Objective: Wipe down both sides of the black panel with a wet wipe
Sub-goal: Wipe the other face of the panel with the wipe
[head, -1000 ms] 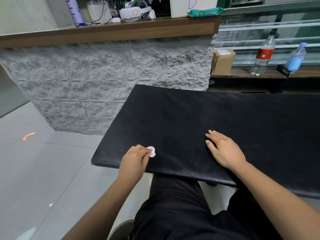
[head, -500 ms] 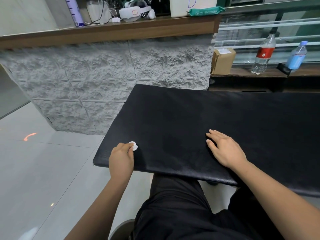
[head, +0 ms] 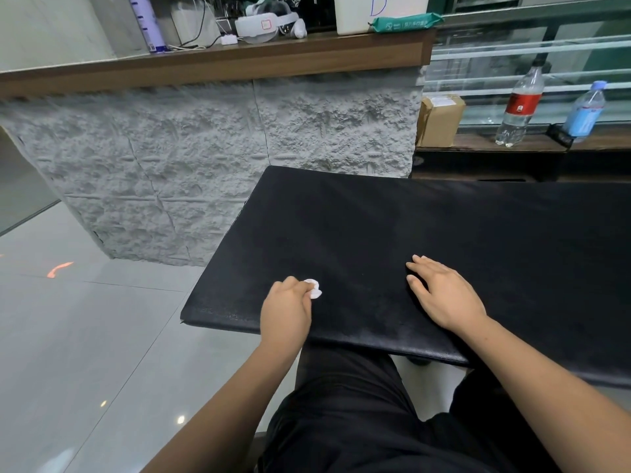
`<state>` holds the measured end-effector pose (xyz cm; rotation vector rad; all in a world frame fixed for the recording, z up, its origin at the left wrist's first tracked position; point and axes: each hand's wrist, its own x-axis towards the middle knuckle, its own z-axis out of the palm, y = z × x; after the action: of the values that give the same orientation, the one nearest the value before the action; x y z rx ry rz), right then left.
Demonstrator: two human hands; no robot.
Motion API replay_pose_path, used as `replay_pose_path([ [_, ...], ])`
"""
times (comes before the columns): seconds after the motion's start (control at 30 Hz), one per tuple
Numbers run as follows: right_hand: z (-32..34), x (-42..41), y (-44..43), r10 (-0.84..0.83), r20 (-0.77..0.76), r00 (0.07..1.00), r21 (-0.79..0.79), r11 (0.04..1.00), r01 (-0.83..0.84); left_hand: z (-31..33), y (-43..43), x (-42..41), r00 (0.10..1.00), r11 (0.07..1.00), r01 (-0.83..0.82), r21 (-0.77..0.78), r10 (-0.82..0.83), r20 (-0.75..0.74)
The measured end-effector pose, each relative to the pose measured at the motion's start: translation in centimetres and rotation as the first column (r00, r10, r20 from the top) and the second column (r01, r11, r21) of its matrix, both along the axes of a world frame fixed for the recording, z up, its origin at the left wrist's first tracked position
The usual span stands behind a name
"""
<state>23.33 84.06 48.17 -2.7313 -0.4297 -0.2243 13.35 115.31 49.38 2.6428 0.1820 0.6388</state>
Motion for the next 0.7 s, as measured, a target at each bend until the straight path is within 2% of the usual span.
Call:
replay_pose_path([
  [0.23, 0.1, -0.2, 0.0, -0.010, 0.004, 1.000, -0.004, 1.000, 0.010, 0.3, -3.3, 0.7, 0.984, 0.982, 0.174, 0.075, -0.171, -0.044],
  [0.4, 0.1, -0.2, 0.1, -0.010, 0.007, 1.000, 0.000, 1.000, 0.010, 0.4, -1.8, 1.6, 0.953, 0.949, 0.296, 0.107, -0.286, -0.103],
  [0.5, 0.1, -0.1, 0.1, -0.006, 0.006, 1.000, 0.001, 1.000, 0.006, 0.6, -0.2, 2.1, 0.955, 0.951, 0.289, 0.108, -0.279, -0.101],
  [0.7, 0.2, -0.2, 0.0, -0.015, 0.001, 1.000, 0.012, 1.000, 0.015, 0.8, 3.2, 2.8, 0.980, 0.980, 0.176, 0.091, -0.166, -0.112],
])
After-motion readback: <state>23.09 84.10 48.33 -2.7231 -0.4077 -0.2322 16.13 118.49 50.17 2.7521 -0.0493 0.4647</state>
